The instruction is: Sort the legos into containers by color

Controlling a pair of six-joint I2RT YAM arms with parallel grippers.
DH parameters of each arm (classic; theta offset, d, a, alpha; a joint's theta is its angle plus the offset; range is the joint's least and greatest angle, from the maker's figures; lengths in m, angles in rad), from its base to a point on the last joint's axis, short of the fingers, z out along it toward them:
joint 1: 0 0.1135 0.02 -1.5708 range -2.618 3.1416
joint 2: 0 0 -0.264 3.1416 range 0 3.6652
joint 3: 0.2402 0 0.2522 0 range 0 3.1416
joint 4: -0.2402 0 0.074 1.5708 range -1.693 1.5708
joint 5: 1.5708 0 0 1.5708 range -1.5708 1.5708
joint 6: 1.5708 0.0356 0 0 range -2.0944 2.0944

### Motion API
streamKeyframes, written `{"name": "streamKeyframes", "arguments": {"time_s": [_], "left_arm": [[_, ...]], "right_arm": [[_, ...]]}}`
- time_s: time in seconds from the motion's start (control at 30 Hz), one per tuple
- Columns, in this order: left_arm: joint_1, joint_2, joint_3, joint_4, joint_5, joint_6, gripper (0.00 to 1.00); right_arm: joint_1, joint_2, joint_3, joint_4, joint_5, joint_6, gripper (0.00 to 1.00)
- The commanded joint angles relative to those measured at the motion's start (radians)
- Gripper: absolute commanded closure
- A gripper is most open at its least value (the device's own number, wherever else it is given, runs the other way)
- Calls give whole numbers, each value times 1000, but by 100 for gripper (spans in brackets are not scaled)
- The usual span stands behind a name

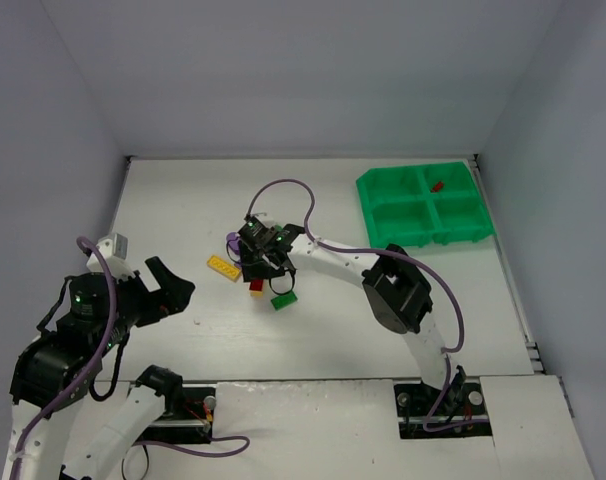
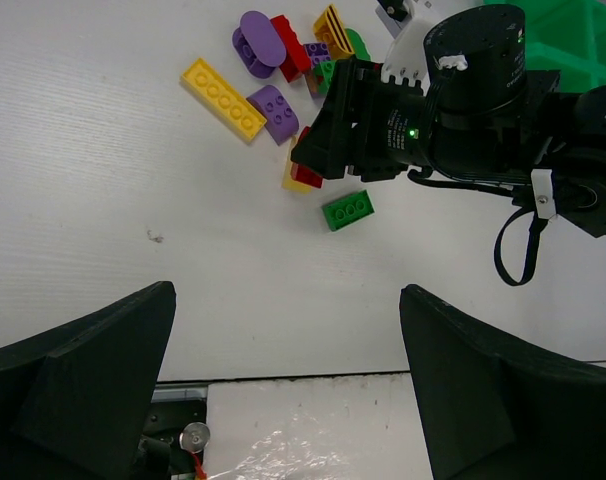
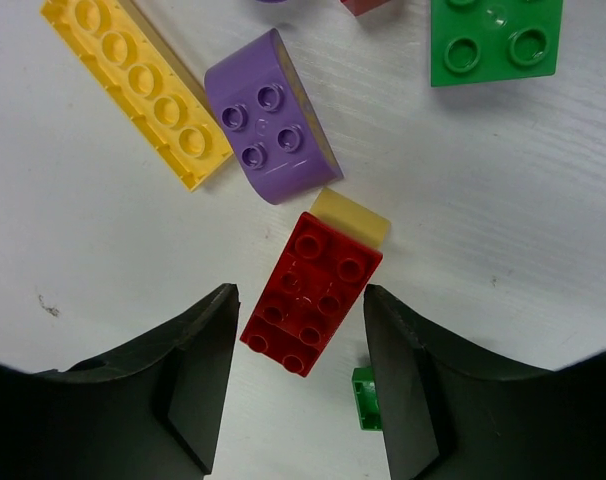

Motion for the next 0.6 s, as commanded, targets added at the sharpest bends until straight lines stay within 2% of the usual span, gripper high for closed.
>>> {"name": "streamKeyframes", "arguments": {"time_s": [0.0, 0.33, 0.47, 0.57], "left_arm": [[-4, 14, 7, 21, 4, -18, 13], [-4, 10, -2, 25, 4, -18, 13], [-4, 14, -10, 28, 15, -16, 13], [-4, 14, -13, 30, 32, -18, 13]], "right_arm": [[6, -5, 43, -7, 9, 14, 50], [6, 9, 48, -9, 9, 23, 52], [6, 20, 41, -9, 11, 29, 62], [6, 29, 41, -10, 0, 28, 63]]}}
